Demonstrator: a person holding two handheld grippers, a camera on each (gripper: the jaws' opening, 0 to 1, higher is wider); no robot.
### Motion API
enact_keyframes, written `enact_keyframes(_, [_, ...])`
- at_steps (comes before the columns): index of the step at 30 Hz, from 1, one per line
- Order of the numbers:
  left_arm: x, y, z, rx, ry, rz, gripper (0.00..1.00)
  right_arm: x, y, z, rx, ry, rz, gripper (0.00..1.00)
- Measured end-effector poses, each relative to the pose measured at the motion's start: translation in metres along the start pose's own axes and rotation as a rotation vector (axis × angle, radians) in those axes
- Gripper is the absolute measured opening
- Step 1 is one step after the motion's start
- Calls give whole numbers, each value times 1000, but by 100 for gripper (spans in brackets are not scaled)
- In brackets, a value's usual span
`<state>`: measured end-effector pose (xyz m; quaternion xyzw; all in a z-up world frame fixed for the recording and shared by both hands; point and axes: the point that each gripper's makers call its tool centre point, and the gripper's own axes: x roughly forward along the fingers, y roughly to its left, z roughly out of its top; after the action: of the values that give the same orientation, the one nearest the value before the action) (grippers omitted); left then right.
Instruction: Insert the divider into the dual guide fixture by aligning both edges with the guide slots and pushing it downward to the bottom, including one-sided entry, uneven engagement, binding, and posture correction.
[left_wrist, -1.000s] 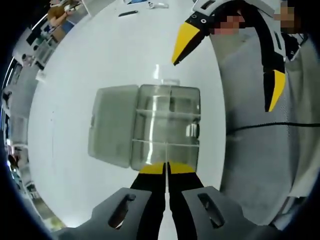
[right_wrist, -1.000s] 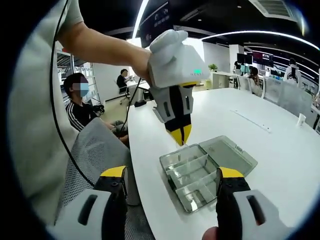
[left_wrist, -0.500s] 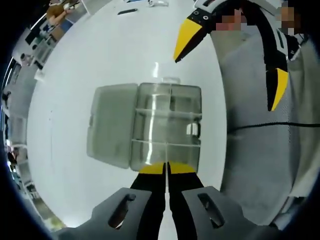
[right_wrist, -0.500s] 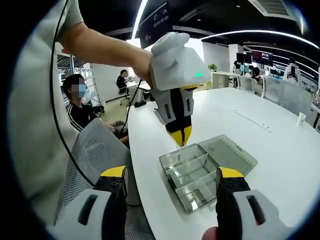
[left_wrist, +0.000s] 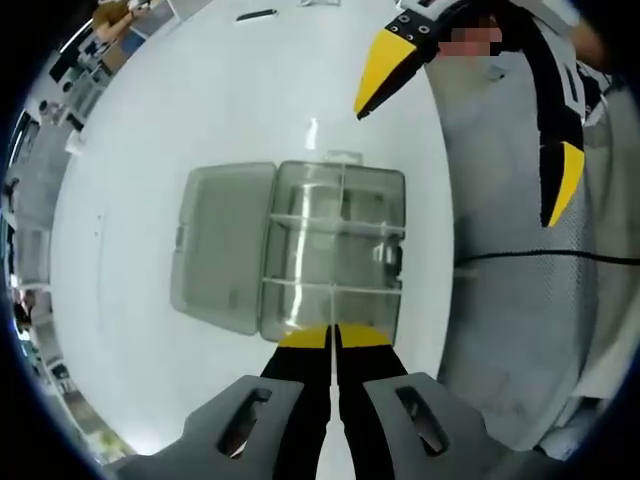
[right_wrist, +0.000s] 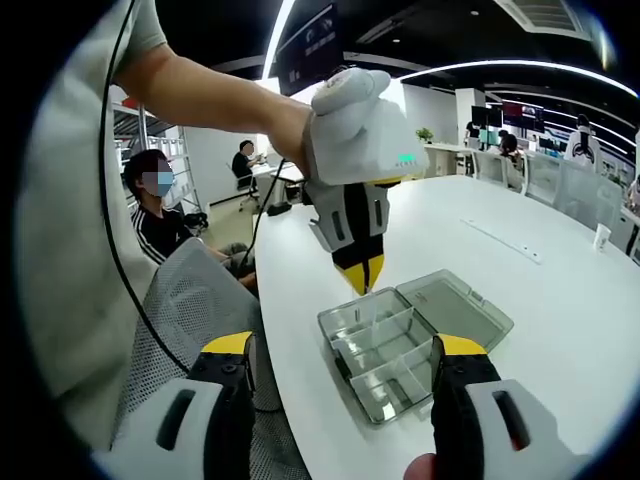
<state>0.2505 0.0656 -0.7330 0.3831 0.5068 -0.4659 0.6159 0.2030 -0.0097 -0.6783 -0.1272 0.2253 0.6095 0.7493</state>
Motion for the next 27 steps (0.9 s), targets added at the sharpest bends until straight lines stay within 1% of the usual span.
enact_keyframes(4, [-1,1,4,1,18,-16,0,0,1,1,-2,0,1,69])
enact_keyframes(9, [0,1,3,12,28,-29,0,-1,2,2,-4,-2,2,69])
enact_keyframes(19, [0,3,2,-31,16,-71,0,-1,0,2,-3,-2,-3,69])
enact_keyframes(27, [1,2,3,-26,18,-78,0,-2,0,2,-1,-4,-6,69])
